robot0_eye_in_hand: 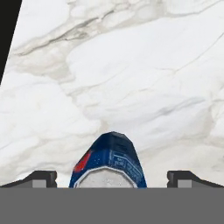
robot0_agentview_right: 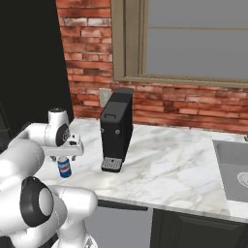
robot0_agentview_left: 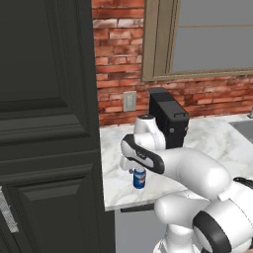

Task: Four empty soda cans are scattered around the kitchen. Gather all the cans and cluster them next to the stove for recycling.

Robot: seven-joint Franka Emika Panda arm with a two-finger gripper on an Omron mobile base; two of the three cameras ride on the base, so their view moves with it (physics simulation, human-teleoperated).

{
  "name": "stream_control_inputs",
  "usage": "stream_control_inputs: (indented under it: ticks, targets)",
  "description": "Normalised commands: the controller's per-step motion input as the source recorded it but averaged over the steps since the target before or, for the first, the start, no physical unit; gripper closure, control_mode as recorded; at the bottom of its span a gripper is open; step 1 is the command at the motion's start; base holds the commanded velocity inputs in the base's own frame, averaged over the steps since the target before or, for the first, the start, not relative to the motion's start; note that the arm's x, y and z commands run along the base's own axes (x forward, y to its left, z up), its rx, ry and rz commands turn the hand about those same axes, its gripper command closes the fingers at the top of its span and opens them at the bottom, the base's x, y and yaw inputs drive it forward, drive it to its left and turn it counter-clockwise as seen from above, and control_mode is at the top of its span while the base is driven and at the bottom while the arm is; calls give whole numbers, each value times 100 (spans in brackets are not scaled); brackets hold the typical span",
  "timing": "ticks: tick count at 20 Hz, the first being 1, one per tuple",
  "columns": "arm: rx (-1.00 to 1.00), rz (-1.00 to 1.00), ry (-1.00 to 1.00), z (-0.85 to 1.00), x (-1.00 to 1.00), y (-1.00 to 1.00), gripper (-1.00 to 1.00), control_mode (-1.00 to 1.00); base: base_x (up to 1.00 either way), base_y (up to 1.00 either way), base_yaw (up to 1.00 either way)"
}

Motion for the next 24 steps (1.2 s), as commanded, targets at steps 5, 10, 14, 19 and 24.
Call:
stream_control_inputs:
  ticks: [5,10,14,19,24]
  targets:
    - [0,1,0,-23,3,5,-100,-100,0,0,0]
    - [0,1,0,-14,1,2,-100,-100,0,0,0]
    - [0,0,0,0,0,0,-100,-100,0,0,0]
    - [0,0,0,1,0,0,-100,-100,0,0,0]
    - [0,0,0,3,0,0,-100,-100,0,0,0]
